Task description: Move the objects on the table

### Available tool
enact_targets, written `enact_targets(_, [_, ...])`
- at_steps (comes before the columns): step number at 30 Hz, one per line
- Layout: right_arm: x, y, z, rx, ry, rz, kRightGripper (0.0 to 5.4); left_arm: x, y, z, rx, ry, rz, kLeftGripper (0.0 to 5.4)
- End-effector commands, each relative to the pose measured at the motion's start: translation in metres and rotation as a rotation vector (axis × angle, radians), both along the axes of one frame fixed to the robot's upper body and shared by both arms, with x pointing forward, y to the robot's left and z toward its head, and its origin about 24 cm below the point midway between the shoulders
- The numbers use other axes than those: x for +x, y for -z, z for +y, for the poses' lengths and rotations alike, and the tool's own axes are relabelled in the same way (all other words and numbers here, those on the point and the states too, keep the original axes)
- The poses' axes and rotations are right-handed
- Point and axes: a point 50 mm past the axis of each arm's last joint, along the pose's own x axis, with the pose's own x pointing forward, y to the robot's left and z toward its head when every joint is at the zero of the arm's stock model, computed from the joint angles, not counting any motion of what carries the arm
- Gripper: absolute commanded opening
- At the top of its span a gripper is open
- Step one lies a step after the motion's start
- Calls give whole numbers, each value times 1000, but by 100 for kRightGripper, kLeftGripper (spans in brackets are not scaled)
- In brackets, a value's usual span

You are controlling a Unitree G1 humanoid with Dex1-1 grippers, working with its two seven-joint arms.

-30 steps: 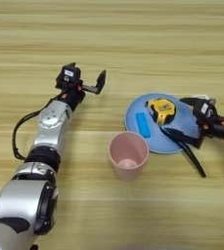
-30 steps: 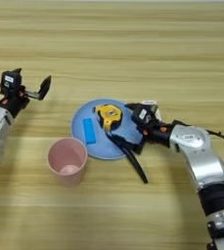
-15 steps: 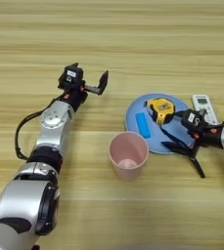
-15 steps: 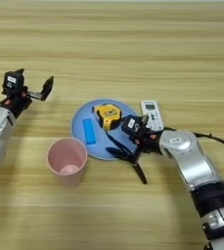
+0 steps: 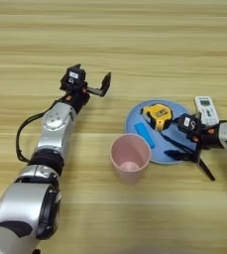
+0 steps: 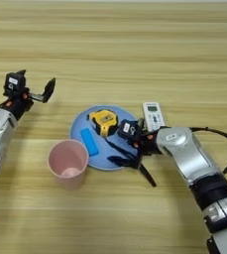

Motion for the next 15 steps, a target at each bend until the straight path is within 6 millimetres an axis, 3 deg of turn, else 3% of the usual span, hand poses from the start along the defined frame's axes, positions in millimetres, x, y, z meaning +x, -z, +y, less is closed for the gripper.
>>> enact_targets(1, [-19,20,-12,-115,-59,100,540,2,-4,-3,7,12,-15,536])
enact_targets(15, [-43,25,-16,-156,-177,168,540,2,-5,-3,1,12,-15,536])
